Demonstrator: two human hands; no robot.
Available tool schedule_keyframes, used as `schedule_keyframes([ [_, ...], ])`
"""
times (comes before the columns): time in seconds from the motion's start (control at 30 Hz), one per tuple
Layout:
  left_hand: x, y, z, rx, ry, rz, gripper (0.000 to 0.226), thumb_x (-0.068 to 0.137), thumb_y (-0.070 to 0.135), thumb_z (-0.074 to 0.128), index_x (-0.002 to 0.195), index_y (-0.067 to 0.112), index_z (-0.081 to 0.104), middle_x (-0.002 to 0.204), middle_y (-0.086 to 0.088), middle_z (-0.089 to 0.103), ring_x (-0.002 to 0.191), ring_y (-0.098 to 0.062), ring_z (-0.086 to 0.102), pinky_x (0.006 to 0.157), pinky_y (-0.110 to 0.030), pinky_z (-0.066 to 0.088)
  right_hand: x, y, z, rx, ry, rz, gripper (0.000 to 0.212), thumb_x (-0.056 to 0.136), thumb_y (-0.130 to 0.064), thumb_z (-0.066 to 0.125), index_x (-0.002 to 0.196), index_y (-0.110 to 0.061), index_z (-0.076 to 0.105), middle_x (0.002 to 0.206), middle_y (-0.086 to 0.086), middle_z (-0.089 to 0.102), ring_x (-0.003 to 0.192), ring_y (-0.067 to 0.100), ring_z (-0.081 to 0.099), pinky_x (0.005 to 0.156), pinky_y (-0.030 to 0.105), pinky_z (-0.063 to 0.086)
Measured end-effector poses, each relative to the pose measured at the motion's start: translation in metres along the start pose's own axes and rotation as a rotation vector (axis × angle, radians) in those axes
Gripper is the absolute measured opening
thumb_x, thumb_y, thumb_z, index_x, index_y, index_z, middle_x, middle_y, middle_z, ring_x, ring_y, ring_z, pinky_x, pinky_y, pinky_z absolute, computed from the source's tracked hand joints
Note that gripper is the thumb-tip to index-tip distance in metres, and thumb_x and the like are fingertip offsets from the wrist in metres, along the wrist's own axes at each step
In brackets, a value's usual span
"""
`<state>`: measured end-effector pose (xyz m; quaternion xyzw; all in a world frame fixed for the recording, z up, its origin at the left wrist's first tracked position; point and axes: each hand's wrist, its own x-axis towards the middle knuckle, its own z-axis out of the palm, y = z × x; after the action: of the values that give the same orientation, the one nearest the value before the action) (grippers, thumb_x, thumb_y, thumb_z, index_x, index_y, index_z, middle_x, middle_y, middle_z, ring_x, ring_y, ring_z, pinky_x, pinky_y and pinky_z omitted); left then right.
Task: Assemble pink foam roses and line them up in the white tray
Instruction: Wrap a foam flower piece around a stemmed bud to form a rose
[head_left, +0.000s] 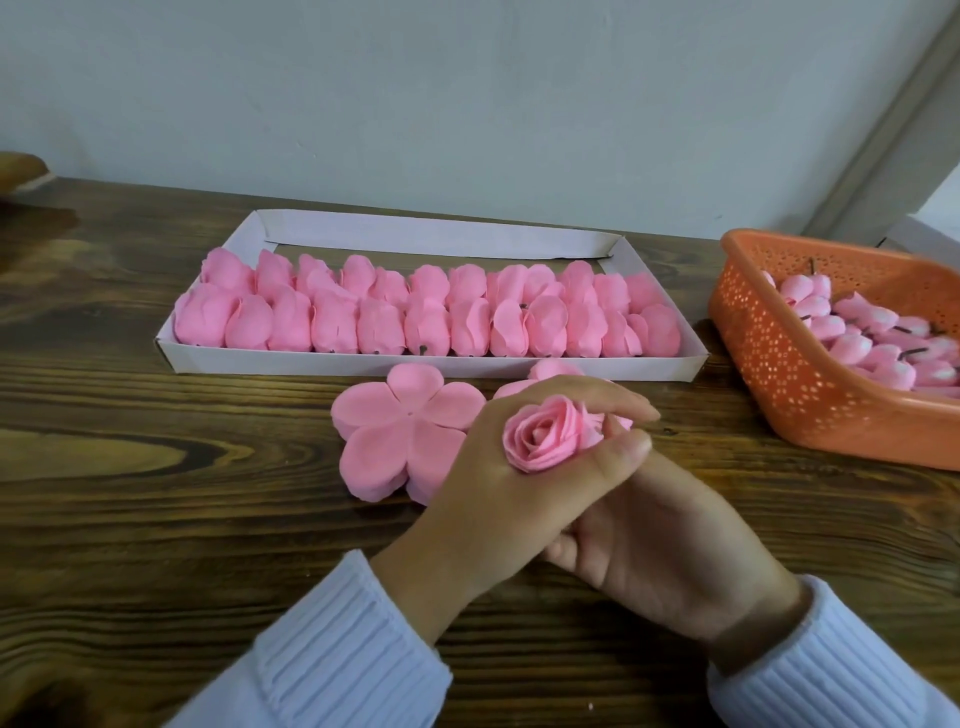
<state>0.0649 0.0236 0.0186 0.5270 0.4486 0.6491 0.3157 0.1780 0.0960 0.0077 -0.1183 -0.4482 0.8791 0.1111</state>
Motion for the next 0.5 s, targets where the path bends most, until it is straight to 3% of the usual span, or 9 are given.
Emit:
schedule_keyframes([
  [0.07,-0.0005,0.0001,0.0009,0.012,-0.008,0.008,0.016,0.077,0.028,0.067,0.092,0.027,0.071,0.098,0.010,0.071,0.102,-0.008,0.065,0.084,-0.019,0.049,0.0000,0.0017,0.0017,-0.007,0.045,-0.026,0.040,0.078,-0.045,0.072,0.108,-0.019,0.072,0.108,0.009,0.061,0.097,0.019,0.058,0.077,0.029,0.052],
  [0.2,-0.0014,-0.0036,0.0009,0.009,-0.033,-0.023,0.031,0.068,0.030,0.076,0.097,0.023,0.070,0.099,-0.005,0.072,0.097,-0.018,0.068,0.087,-0.034,0.055,-0.0016,0.0008,0.0019,0.092,-0.005,-0.094,0.039,0.085,-0.026,0.070,0.120,-0.011,0.065,0.120,0.009,0.064,0.116,0.021,0.060,0.088,0.033,0.054],
  [0.3,0.0002,-0.0046,0.0008,0.029,-0.026,-0.007,0.031,0.066,0.020,0.082,0.094,0.021,0.070,0.099,-0.003,0.071,0.098,-0.016,0.067,0.086,-0.033,0.055,0.0000,0.0003,0.0019,0.118,-0.055,-0.115,0.048,0.080,-0.023,0.077,0.123,-0.009,0.062,0.123,0.011,0.062,0.119,0.022,0.058,0.097,0.036,0.050],
  [0.37,0.0008,-0.0058,0.0015,0.009,-0.007,0.028,0.020,0.068,0.009,0.079,0.085,0.015,0.070,0.096,-0.004,0.071,0.097,-0.013,0.067,0.084,-0.026,0.053,-0.0003,0.0000,0.0016,0.077,-0.054,-0.125,0.047,0.078,-0.027,0.078,0.120,-0.012,0.065,0.122,0.009,0.064,0.118,0.021,0.059,0.099,0.037,0.048],
  [0.5,0.0012,-0.0089,0.0007,-0.015,0.098,0.079,0.014,0.068,0.014,0.081,0.068,0.015,0.067,0.084,-0.004,0.072,0.091,-0.015,0.069,0.079,-0.025,0.053,-0.0029,-0.0022,-0.0009,-0.057,0.092,-0.152,0.058,0.082,-0.030,0.070,0.132,-0.007,0.054,0.131,0.021,0.058,0.118,0.034,0.058,0.095,0.047,0.051],
])
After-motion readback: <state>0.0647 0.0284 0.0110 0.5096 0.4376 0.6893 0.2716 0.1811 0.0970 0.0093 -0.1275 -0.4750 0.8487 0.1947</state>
